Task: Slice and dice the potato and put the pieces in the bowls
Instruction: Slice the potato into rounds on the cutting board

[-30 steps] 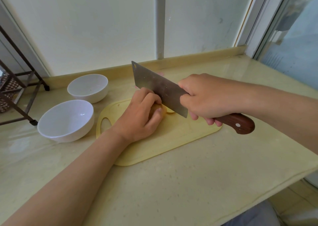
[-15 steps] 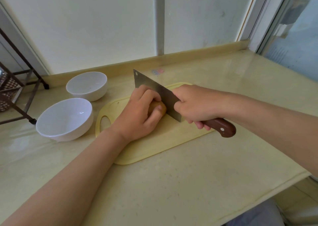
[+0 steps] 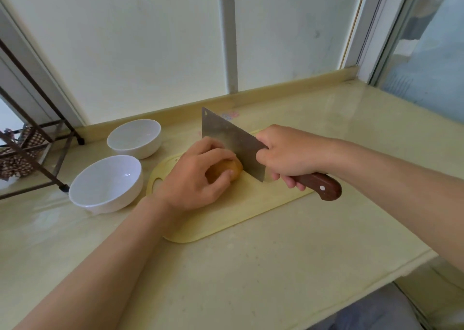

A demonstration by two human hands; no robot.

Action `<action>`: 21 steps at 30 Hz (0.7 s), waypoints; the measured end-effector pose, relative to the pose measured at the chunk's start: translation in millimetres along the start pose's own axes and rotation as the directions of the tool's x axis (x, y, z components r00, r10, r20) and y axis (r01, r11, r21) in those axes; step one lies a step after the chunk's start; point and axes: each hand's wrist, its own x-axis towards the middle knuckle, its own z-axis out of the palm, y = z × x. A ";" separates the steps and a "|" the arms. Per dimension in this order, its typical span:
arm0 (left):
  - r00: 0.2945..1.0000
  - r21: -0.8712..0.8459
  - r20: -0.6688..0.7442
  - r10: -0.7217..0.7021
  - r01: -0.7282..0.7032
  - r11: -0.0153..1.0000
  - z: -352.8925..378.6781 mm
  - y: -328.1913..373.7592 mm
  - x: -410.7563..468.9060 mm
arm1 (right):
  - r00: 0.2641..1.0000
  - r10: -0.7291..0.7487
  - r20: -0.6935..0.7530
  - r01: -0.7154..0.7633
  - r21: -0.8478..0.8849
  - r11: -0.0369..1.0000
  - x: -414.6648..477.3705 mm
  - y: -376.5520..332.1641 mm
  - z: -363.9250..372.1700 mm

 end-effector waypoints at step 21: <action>0.997 0.003 -0.042 0.070 -0.070 0.998 -2.2 -0.9 -3.2 | 0.999 -0.038 -0.038 0.034 -0.093 0.995 -20.6 -32.2 -14.3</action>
